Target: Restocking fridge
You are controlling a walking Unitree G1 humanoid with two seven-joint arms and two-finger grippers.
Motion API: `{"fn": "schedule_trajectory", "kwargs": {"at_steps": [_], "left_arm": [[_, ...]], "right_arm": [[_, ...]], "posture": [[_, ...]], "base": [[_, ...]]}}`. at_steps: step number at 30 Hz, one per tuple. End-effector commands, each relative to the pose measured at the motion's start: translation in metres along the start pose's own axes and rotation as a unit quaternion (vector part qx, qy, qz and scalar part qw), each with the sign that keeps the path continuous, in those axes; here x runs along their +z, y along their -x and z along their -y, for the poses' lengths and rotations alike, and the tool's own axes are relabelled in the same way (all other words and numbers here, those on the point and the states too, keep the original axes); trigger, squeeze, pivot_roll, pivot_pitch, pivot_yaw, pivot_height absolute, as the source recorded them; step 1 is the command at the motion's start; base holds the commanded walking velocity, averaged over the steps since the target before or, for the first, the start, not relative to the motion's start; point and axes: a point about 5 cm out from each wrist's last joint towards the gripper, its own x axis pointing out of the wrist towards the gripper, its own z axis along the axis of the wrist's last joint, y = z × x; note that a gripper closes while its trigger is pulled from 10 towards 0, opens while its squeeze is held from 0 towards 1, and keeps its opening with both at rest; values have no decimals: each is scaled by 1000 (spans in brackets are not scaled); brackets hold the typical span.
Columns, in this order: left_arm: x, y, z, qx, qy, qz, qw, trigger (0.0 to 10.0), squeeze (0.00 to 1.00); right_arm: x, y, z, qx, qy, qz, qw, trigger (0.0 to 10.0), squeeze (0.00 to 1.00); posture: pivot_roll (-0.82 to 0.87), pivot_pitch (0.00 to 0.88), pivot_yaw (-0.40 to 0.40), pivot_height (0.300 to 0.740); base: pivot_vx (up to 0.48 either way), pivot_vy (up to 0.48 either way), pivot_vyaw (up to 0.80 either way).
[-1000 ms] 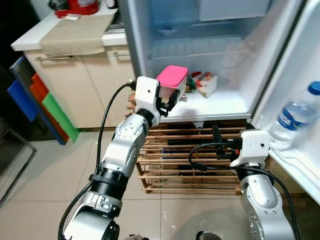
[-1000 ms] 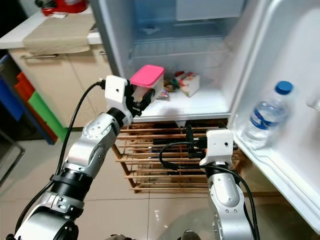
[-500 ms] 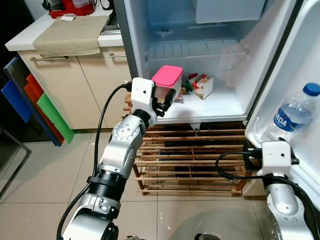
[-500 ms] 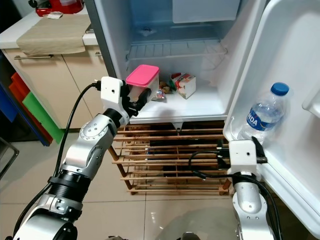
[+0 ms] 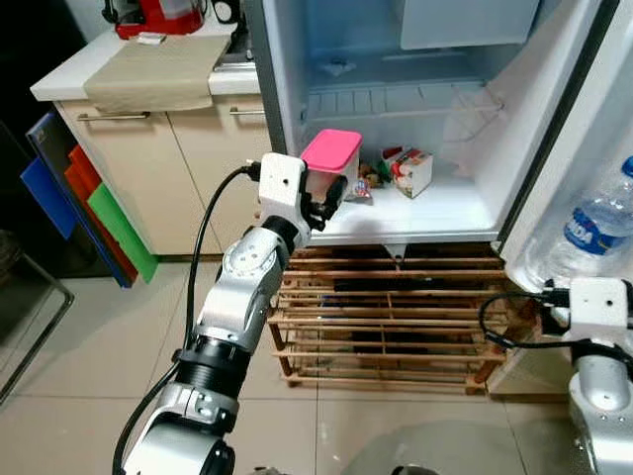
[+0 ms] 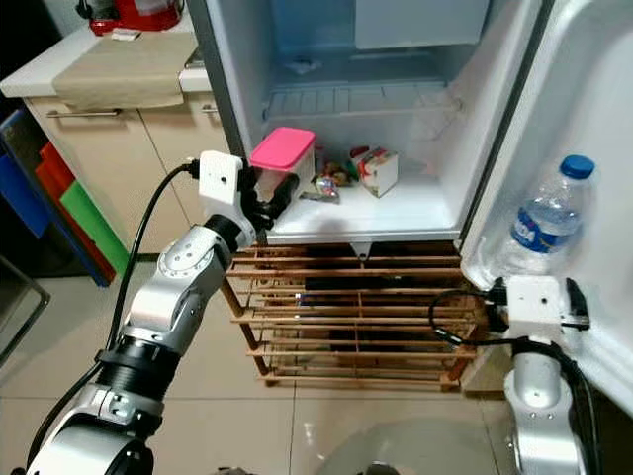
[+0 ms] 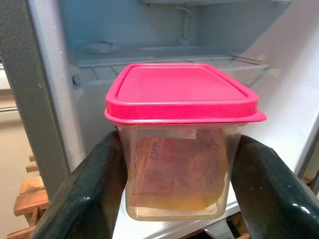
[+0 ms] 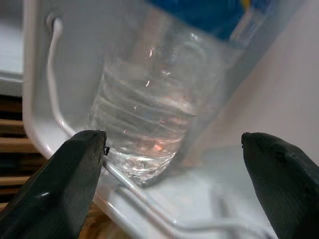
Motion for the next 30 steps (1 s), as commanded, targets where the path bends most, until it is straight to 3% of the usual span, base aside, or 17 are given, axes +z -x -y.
{"fn": "schedule_trajectory", "kwargs": {"at_steps": [1,4,5,8,14,21,23,30], "left_arm": [[7,-1,-3,5,-7,10,1000,10000,0],[8,0,-4,6,-7,12,1000,10000,0],[8,0,-4,6,-7,12,1000,10000,0],[8,0,-1,-1,-9,14,1000,10000,0],[6,-2,1,-4,-11,13,1000,10000,0],[6,-2,0,-3,-12,12,1000,10000,0],[6,-2,-1,-1,-10,12,1000,10000,0],[4,-2,-1,7,-4,11,1000,10000,0]], "right_arm": [[14,0,-8,18,-30,30,999,10000,0],[49,15,-42,109,-97,98,984,10000,0],[49,15,-42,109,-97,98,984,10000,0],[72,29,-67,178,-144,126,965,10000,0],[73,38,-85,220,-165,120,954,10000,0],[63,37,-79,217,-142,103,960,10000,0],[50,30,-68,185,-112,82,973,10000,0],[52,27,-65,174,-142,78,971,10000,0]], "posture": [[-137,0,114,736],[-137,0,117,736],[-137,0,117,736],[-138,0,119,736],[-136,0,120,736],[-136,0,117,736],[-136,0,117,736],[-140,0,115,736]], "base": [[0,0,0],[0,0,0],[0,0,0],[0,0,0],[0,0,0],[0,0,0],[0,0,0],[0,0,0]]}}
